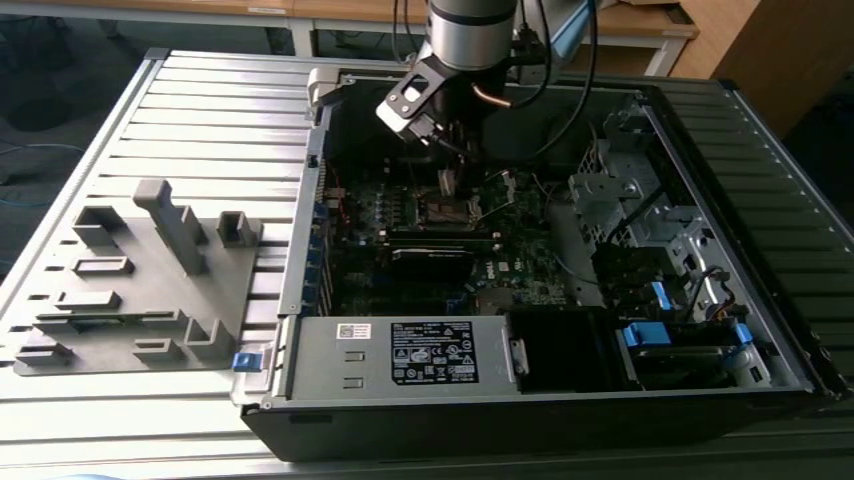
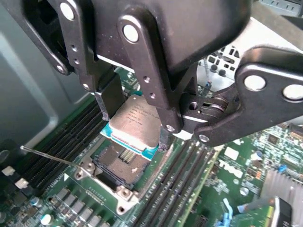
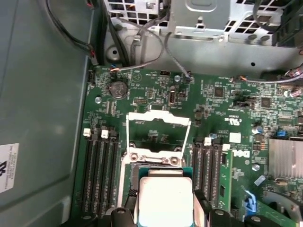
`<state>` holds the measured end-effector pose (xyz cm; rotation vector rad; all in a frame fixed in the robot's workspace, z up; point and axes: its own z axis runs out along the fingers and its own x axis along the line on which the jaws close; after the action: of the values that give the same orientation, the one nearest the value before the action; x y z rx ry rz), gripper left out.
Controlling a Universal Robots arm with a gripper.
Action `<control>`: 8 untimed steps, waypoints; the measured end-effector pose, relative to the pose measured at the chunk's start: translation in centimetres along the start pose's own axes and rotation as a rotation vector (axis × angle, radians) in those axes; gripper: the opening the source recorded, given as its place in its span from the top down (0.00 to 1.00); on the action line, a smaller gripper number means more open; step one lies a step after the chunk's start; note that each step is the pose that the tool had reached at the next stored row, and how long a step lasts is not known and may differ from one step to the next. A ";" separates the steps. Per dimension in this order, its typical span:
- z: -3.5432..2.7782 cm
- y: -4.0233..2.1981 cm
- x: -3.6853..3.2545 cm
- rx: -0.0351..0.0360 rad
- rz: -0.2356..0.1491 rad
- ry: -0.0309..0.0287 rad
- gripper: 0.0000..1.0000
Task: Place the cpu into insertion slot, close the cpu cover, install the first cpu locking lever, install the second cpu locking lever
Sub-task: 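Place the cpu into insertion slot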
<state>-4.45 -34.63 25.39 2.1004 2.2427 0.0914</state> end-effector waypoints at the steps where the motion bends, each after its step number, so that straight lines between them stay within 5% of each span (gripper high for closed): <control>1: 0.08 -0.01 0.10 -0.0001 0.000 0.0005 0.46; 8: 1.30 -0.14 0.35 0.0000 0.005 0.0000 0.46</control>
<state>-4.50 -34.29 24.08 2.1065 2.2373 0.0917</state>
